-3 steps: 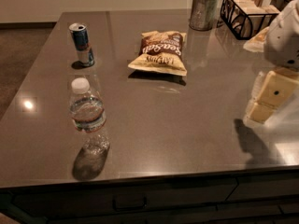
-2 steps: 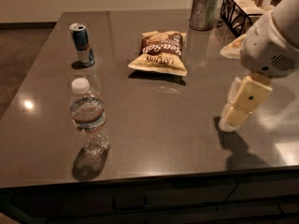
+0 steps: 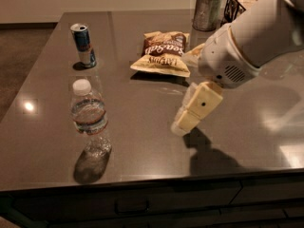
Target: Knock water bottle over
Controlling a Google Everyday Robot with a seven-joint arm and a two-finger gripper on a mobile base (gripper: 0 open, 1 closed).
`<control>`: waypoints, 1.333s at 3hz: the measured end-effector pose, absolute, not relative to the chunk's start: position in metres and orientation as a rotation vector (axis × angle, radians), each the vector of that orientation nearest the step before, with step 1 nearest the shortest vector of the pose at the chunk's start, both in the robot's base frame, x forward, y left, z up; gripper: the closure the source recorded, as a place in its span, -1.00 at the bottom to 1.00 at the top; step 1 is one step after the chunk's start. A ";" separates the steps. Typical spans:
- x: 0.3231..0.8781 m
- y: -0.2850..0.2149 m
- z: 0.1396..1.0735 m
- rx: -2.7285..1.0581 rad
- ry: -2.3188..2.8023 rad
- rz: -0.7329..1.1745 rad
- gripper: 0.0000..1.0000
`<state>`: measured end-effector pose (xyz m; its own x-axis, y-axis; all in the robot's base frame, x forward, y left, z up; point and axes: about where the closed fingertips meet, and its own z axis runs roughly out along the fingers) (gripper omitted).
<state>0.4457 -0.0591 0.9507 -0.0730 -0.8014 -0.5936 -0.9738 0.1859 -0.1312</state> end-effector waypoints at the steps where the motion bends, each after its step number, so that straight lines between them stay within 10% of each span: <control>1: 0.438 -0.026 0.952 -1.634 1.849 0.491 -1.00; 4: 0.412 0.077 0.923 -1.601 1.679 0.758 -1.00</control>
Offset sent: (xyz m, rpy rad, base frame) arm -0.0295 0.1089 -0.0191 0.2839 0.0121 0.1150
